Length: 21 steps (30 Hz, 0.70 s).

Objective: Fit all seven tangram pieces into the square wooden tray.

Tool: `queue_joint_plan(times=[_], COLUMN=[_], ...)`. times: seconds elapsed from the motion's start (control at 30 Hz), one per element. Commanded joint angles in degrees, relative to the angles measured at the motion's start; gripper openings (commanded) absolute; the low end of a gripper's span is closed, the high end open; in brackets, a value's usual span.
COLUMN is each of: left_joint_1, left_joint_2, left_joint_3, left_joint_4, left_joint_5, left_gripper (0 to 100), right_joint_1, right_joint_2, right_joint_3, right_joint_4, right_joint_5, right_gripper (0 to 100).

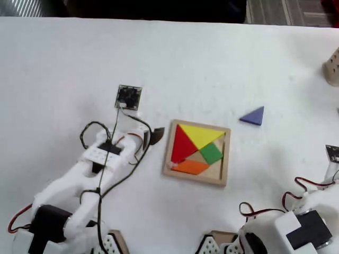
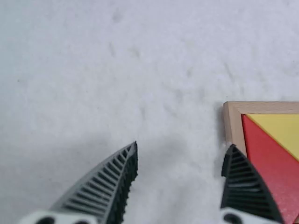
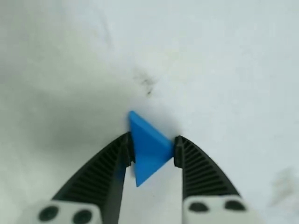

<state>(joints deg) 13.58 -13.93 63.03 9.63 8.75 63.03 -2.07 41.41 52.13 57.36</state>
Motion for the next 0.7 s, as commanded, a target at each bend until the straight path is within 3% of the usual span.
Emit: queue_joint_plan(times=[0.0, 0.37, 0.67], left_joint_1=[0.13, 0.13, 0.13], left_joint_2=[-0.48, -0.48, -0.48], left_joint_3=[-1.58, -1.58, -1.58], left_joint_4=[0.0, 0.0, 0.0], left_joint_5=[-0.44, -0.44, -0.44], left_gripper=[29, 29, 29], right_joint_1=[-0.4, -0.75, -8.04], right_joint_2=[-1.8, -1.8, -1.8], right_joint_3=[-0.35, -9.58, -14.24], right_joint_4=[-0.57, 13.67, 25.89], right_joint_5=[0.7, 0.7, 0.09], right_gripper=[3.4, 1.8, 1.8])
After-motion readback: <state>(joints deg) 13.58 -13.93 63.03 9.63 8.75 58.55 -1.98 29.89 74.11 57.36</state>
